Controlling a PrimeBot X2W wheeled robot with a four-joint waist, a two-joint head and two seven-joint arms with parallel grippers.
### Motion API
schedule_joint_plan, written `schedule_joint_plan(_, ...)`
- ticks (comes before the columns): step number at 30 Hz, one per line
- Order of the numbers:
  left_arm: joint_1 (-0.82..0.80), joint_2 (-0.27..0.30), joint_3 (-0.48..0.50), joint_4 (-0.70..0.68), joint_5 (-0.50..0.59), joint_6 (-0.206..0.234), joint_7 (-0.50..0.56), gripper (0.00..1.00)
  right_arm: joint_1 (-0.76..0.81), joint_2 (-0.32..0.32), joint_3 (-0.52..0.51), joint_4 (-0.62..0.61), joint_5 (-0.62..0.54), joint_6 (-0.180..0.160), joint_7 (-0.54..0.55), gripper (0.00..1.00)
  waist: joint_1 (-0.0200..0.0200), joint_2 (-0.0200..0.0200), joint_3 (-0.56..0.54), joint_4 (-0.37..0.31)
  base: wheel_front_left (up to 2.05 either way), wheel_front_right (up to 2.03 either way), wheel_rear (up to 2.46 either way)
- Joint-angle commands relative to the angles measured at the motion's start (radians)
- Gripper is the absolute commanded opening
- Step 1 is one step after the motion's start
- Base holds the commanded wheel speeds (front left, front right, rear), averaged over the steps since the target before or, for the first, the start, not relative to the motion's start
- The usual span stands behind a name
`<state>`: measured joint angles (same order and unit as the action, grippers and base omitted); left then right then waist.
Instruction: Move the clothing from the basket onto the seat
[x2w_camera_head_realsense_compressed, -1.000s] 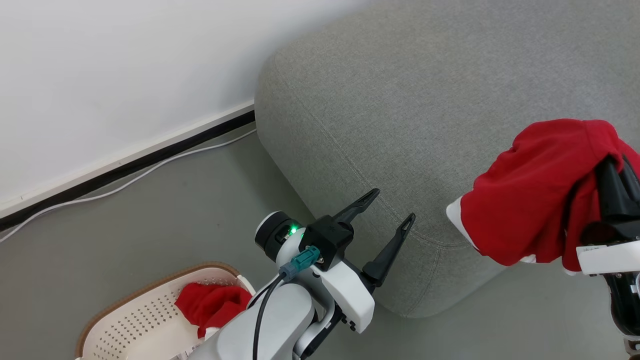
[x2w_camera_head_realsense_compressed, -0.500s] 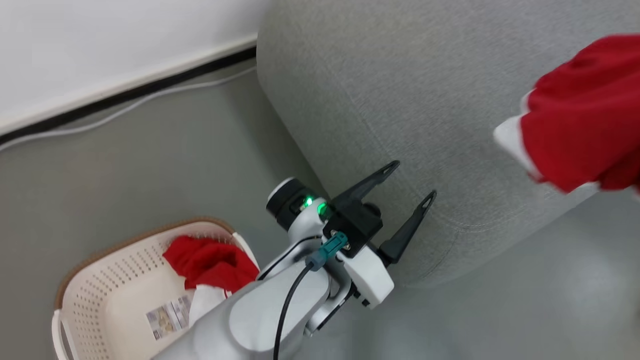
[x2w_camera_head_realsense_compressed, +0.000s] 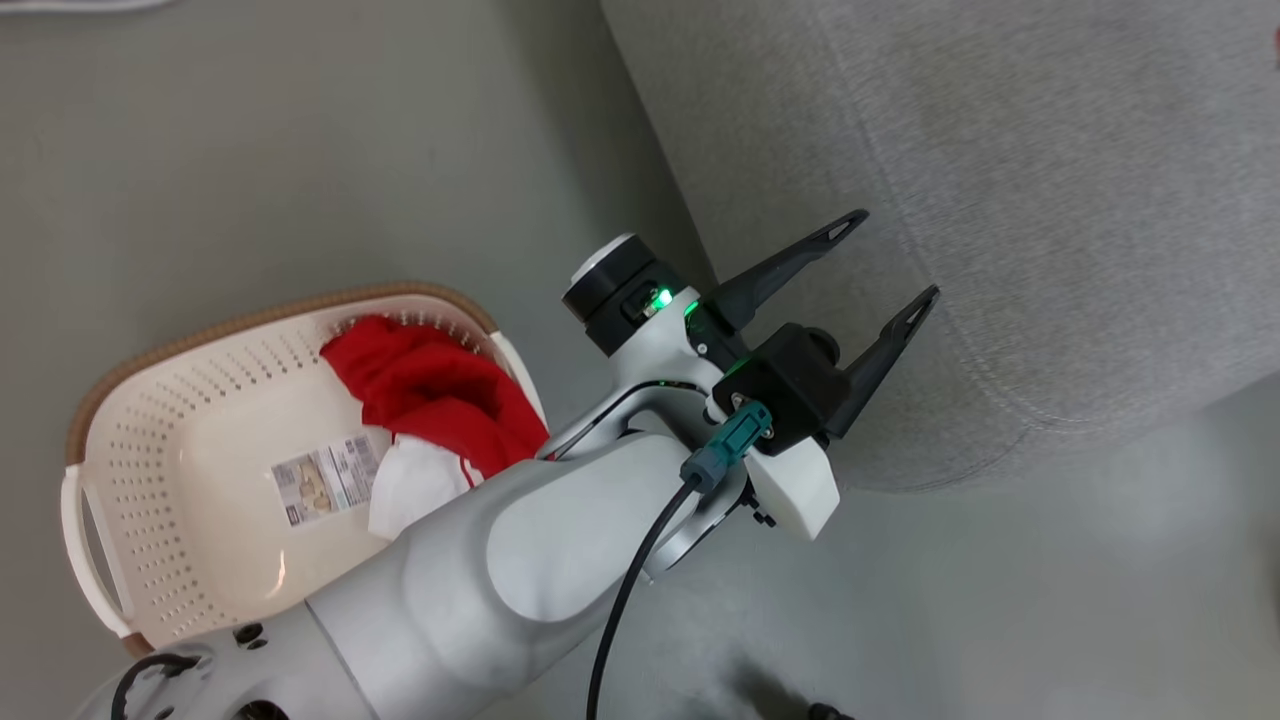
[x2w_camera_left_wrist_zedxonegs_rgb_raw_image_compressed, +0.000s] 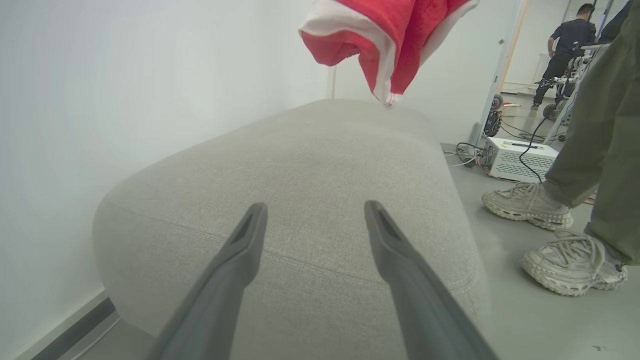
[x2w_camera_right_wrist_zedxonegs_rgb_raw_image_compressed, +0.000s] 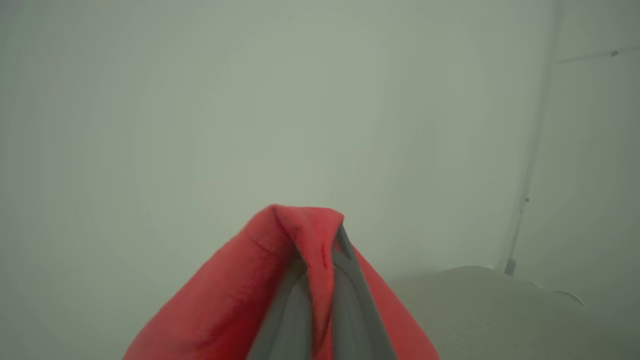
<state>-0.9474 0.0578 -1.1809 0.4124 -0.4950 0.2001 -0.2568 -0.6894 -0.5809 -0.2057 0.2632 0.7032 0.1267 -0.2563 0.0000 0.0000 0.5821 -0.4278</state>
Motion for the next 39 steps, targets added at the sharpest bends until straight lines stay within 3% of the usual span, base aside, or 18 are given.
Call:
schedule_joint_plan(1,-0.044,-0.008,0.008,-0.021,-0.013,0.019,-0.005,1.0,-0.027,-0.058,-0.015,0.007,0.003,0.004,-0.006,0.0,0.0,0.0,0.062,0.022,0.0,0.0,0.0)
schedule_joint_plan(16,-0.115,-0.008,-0.087,-0.06,-0.034,0.072,-0.005,1.0,-0.305,-0.225,-0.092,0.359,-0.074,0.004,-0.006,0.0,0.0,0.0,0.251,0.113,0.0,0.0,0.0)
schedule_joint_plan(22,-0.113,-0.008,-0.095,-0.086,-0.029,0.089,-0.005,1.0,-0.374,-0.279,-0.133,0.419,-0.096,0.004,-0.006,0.0,0.0,0.0,0.294,0.162,0.0,0.0,0.0)
schedule_joint_plan(34,-0.078,-0.008,-0.099,-0.128,-0.011,0.114,-0.005,1.0,-0.352,-0.268,-0.114,0.564,-0.061,0.004,-0.006,0.0,0.0,0.0,0.335,0.231,0.0,0.0,0.0)
schedule_joint_plan(39,-0.066,-0.008,-0.099,-0.14,-0.018,0.118,-0.005,1.0,-0.304,-0.268,0.004,0.586,0.023,0.004,-0.006,0.0,0.0,0.0,0.318,0.245,0.0,0.0,0.0)
